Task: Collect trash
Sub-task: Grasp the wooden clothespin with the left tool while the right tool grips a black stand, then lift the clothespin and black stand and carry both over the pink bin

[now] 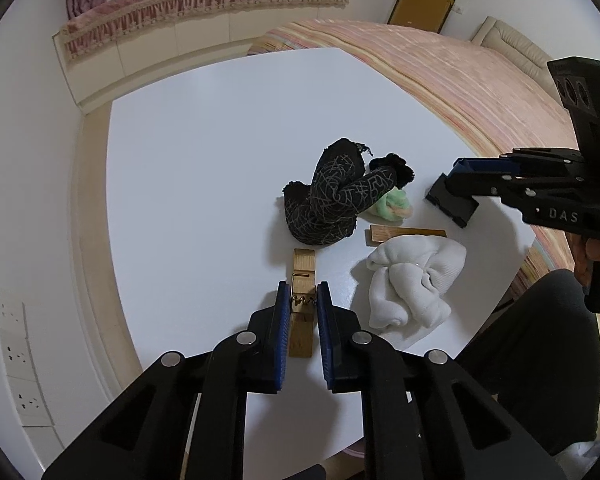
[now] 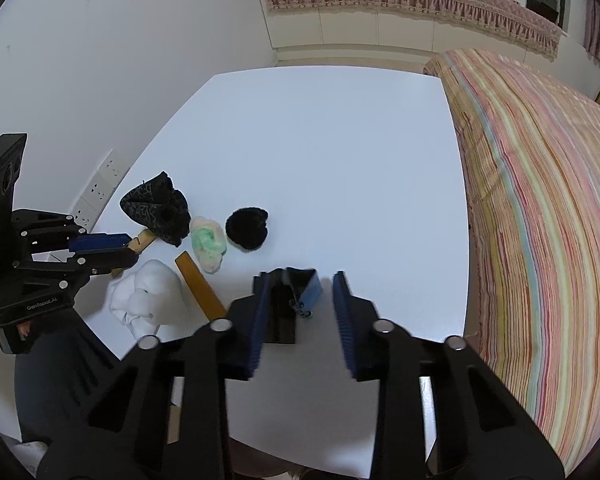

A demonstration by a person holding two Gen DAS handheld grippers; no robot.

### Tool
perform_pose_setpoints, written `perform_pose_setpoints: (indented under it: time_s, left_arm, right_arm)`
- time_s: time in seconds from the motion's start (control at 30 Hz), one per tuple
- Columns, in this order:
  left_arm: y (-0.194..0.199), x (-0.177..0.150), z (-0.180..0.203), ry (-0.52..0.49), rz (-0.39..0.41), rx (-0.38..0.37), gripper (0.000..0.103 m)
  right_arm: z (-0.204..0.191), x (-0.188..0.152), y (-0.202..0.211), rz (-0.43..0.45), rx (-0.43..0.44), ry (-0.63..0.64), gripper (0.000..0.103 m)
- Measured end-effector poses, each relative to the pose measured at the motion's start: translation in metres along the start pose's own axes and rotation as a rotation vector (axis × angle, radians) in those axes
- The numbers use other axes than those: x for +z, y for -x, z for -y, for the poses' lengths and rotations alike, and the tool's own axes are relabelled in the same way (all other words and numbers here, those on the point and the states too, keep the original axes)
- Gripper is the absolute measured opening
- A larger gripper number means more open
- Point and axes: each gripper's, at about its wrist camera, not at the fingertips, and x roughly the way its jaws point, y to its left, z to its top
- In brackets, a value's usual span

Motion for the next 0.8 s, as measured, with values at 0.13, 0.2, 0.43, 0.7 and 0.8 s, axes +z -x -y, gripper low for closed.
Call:
perform_pose_setpoints:
  time_s: [0.13,0.2,0.43,0.7,0.8]
  left_arm:
    - [0.000,-0.001,0.000,0.006,0.003,-0.005,0.014]
    - [0.001,-0.002,-0.001,0.009,0.005,-0.008,0.014]
    - [0.011,-0.004,0.001,0.011,0.025,-0.006,0.014]
    - [0.027,-0.004,0.005,0.008,0.050,-0.009,0.014]
    - [0.035,-0.006,0.011,0.003,0.063,-0.010,0.014]
  right_arm:
    - [0.000,0.003,-0.001,0.004,-0.006,0.007,0.019]
    - [0.000,0.004,0.000,0.007,-0.006,0.006,0.017]
    - [0.000,0.005,0.006,0.028,-0.007,-0.008,0.014]
    - [-0.007,0.002,0.023,0.055,-0.018,-0.009,0.014]
    - [-0.011,-0.001,0.035,0.069,-0.015,-0.004,0.014]
